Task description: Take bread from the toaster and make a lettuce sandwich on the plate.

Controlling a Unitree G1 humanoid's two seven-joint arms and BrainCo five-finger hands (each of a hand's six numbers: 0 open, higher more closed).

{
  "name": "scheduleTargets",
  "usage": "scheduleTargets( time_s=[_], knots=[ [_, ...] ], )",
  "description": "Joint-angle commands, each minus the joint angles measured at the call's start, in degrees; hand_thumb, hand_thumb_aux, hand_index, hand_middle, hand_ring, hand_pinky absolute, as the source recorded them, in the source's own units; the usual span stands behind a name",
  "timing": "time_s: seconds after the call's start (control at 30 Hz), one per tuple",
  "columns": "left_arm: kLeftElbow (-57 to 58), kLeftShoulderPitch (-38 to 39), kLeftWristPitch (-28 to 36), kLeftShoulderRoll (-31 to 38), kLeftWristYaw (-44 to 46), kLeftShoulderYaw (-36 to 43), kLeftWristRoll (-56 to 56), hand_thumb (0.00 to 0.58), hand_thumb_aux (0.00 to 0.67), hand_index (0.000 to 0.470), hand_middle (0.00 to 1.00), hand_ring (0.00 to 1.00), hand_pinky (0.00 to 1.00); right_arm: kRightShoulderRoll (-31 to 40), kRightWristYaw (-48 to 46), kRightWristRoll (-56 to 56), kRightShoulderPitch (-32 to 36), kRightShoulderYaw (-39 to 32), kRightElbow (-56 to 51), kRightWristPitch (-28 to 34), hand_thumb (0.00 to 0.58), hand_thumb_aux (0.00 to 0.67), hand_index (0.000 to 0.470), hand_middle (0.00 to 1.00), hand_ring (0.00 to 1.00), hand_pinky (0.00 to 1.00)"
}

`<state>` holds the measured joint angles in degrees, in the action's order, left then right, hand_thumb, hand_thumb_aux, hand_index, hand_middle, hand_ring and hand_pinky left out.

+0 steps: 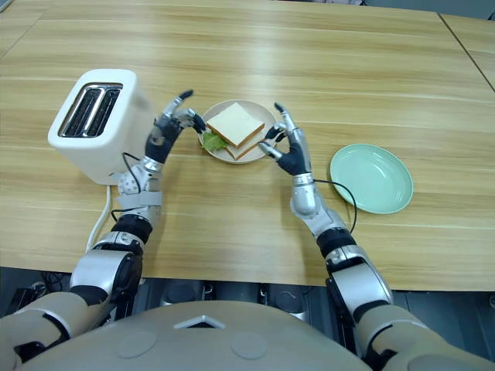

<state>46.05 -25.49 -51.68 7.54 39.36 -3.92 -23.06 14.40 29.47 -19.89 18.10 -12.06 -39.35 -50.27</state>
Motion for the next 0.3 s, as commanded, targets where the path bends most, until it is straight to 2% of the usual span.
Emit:
scheduleTargets(
  time_s=[0.03, 0.17, 0.3],
  knots=[
    [-10.25, 3.64, 4.30, -1.10, 1.34, -0.85, -4.09, 0.000, 0.000, 0.000, 0.00, 0.00, 0.00, 0.67, -5.78, 6.60, -3.64, 3.53, 9.21, -0.22, 0.000, 0.000, 0.000, 0.00, 0.00, 0.00],
    [-13.87, 5.54, 4.18, -1.91, -1.63, -1.43, -1.29, 0.000, 0.000, 0.000, 0.00, 0.00, 0.00, 0.05, -9.71, 9.83, -5.58, 5.68, 13.86, 1.36, 0.000, 0.000, 0.000, 0.00, 0.00, 0.00],
    [-12.20, 5.23, 3.92, -2.99, -3.80, -1.89, 0.82, 0.000, 0.000, 0.000, 0.00, 0.00, 0.00, -0.87, -11.19, 8.92, -5.97, 7.29, 14.44, 2.04, 0.000, 0.000, 0.000, 0.00, 0.00, 0.00]
  ],
)
